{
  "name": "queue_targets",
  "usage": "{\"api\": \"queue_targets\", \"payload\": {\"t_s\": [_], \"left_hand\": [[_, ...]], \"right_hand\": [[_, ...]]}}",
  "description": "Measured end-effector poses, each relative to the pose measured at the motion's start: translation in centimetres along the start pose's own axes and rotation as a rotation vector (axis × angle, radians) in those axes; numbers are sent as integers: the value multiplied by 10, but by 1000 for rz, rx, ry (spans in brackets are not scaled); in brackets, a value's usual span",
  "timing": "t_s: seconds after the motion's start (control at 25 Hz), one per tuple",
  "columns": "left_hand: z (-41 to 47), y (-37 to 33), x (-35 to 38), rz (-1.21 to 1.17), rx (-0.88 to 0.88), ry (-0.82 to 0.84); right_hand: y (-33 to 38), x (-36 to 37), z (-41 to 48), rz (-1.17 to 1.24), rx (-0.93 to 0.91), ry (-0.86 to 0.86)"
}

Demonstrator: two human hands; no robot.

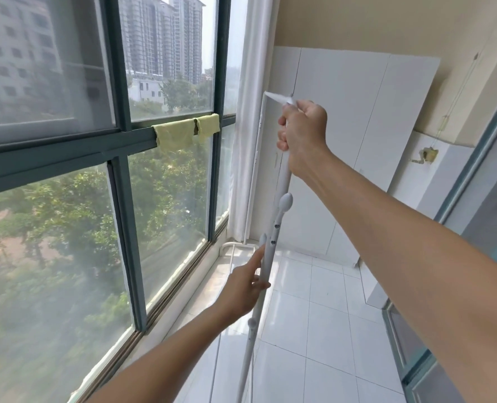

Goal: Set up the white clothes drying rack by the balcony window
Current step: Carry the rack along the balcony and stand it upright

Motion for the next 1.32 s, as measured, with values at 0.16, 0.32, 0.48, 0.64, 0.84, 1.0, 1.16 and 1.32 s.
{"api": "queue_targets", "payload": {"t_s": [0.16,0.32,0.48,0.64,0.84,1.0,1.16,1.32], "left_hand": [[63,-2,21,22,-30,-38],[127,-2,46,2,-67,-51],[179,5,67,-13,-97,-60],[216,12,81,-25,-87,-64],[248,15,87,-14,-73,-91],[251,24,86,6,-135,-49],[243,21,81,22,-126,-66],[236,21,77,18,-125,-82]], "right_hand": [[-25,-20,62,25,37,24],[-46,-40,122,62,50,67],[-72,-58,169,87,61,101],[-94,-68,203,114,80,121],[-108,-72,233,134,80,141],[-115,-69,236,154,97,174],[-113,-68,231,169,109,206],[-110,-65,224,177,132,257]]}}
Point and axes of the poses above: each hand's wrist, its own z-axis towards the middle knuckle, its own x-axis out of the palm, y = z × x, the point moved 6 cm from there along z, towards the middle knuckle, and after that the axes turned 2 degrees about -x, right-handed, at the moved point
